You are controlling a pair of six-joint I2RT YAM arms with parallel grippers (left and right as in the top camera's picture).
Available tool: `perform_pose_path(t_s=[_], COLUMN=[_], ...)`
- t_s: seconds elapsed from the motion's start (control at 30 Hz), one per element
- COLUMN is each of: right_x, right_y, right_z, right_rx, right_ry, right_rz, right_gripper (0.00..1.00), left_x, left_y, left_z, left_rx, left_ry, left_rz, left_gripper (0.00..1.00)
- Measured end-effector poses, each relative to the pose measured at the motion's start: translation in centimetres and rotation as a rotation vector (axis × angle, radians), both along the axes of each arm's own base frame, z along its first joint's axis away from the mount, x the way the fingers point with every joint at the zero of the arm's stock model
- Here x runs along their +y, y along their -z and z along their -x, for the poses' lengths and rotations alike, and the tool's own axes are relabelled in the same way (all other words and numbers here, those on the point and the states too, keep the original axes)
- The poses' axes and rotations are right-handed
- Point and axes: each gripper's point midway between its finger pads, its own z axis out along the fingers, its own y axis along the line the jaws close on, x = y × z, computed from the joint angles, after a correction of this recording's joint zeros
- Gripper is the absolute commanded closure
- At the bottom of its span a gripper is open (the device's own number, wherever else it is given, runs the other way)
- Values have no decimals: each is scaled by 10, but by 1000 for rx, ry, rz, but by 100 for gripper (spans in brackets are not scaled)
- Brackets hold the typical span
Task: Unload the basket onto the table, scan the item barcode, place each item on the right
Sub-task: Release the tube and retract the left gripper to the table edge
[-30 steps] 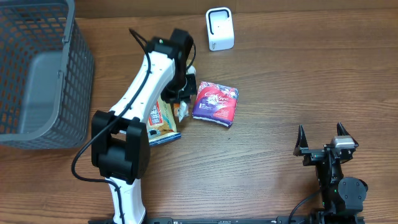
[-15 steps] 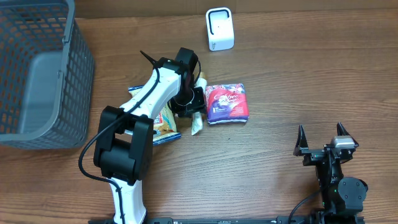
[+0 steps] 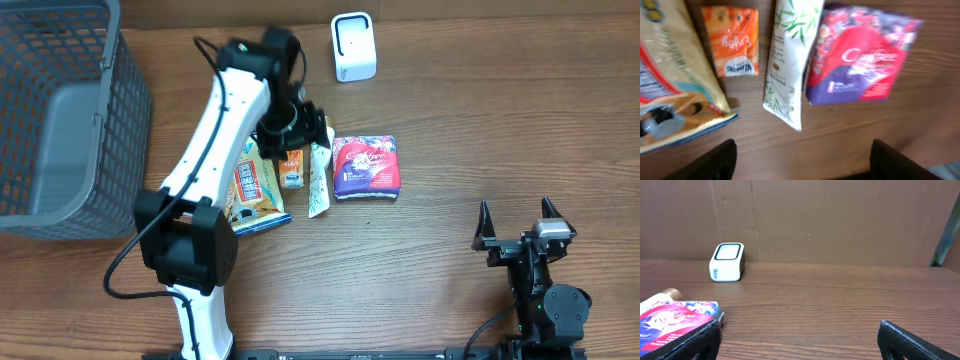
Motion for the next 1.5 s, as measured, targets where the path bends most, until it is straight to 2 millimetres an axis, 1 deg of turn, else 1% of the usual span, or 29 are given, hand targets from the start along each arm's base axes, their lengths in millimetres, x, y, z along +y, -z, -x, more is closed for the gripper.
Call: perform_pose_path(t_s=[0.07,0.1,0.17,0.23,0.33,0.47,0.57,0.6,0.67,0.77,0.87,1.0,1.1,1.2,1.33,1.5], right_x=[0,0,0,0,0,0,0,0,0,0,0,0,0,0,0,0], right_y=[0,0,0,0,0,0,0,0,0,0,0,0,0,0,0,0], right_z=[0,0,0,0,0,0,0,0,0,0,0,0,0,0,0,0], right_rx=[1,0,0,0,0,1,0,0,0,0,0,0,0,0,0,0], right_ry=[0,0,0,0,0,0,0,0,0,0,0,0,0,0,0,0], right_rz=[0,0,0,0,0,0,0,0,0,0,0,0,0,0,0,0], right_gripper=[0,0,0,0,0,0,0,0,0,0,0,0,0,0,0,0], left_x=[1,2,4,5,14,41,63,70,75,82,91,104,116,131,155,186], left_y=[-24,-35,-57,-77,-100,-130,-157,-168,-187,-217,-234,-241,-240,-237,-233,-222], left_z=[0,2,4,-2,-3,-1,8,13,27,58,86,120,135,141,144,145], left_rx=[-28,-39,-72,-141,-214,-295,-377,-411,-470,-566,-634,-678,-683,-680,-661,-593], left_ry=[14,27,45,55,41,-22,-61,-71,-76,-71,-84,-116,-171,-244,-377,-609], left_rz=[7,9,11,25,40,48,47,44,44,36,10,-25,-46,-71,-103,-117], left_gripper=[9,1,0,0,0,0,0,0,0,0,0,0,0,0,0,0])
